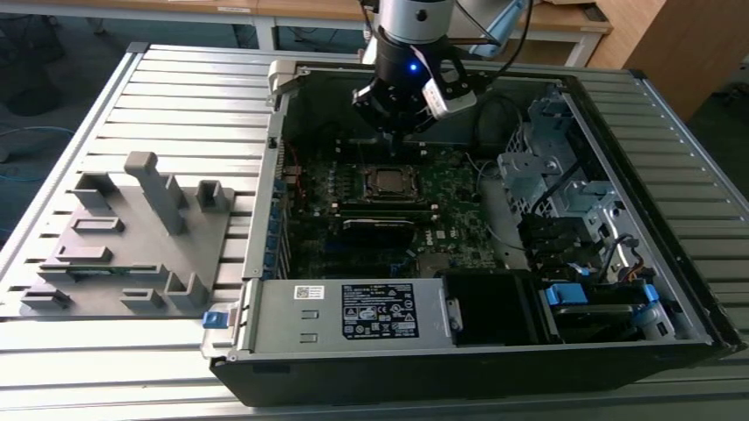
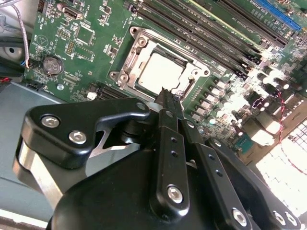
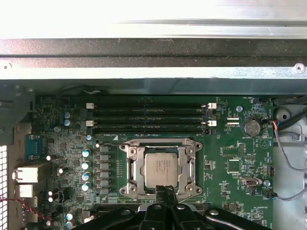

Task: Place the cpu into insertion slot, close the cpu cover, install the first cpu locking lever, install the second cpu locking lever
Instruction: 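Install the first cpu locking lever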

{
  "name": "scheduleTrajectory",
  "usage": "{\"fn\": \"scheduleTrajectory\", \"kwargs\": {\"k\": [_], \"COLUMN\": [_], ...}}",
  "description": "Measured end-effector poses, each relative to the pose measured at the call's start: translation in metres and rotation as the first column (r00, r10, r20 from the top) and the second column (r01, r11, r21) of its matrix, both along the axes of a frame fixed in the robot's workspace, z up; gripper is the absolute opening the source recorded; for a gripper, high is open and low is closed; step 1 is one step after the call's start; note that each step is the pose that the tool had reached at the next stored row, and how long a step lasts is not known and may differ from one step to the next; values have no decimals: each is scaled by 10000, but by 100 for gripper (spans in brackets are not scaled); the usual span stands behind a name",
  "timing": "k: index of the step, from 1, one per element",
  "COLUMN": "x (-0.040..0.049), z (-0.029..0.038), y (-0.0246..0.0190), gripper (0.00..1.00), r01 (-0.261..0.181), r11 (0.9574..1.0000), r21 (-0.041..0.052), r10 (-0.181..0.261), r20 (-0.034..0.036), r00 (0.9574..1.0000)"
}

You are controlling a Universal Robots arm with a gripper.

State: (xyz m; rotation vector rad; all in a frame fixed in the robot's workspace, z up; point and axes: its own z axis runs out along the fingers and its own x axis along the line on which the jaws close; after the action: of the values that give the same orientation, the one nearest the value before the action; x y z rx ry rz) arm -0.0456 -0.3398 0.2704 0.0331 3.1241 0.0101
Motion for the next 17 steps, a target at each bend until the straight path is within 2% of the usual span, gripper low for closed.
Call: {"fn": "scheduleTrajectory", "kwargs": {"k": [8,17], "x": [-25,-99], "z": [0,-2], "y": [0,0], "gripper": [10,10], "r01": [1,1], "r11": [10000,10000], "r21": [1,1], "r10": [-1,-1], "r20": [1,0], "r00": [10000,10000]}}
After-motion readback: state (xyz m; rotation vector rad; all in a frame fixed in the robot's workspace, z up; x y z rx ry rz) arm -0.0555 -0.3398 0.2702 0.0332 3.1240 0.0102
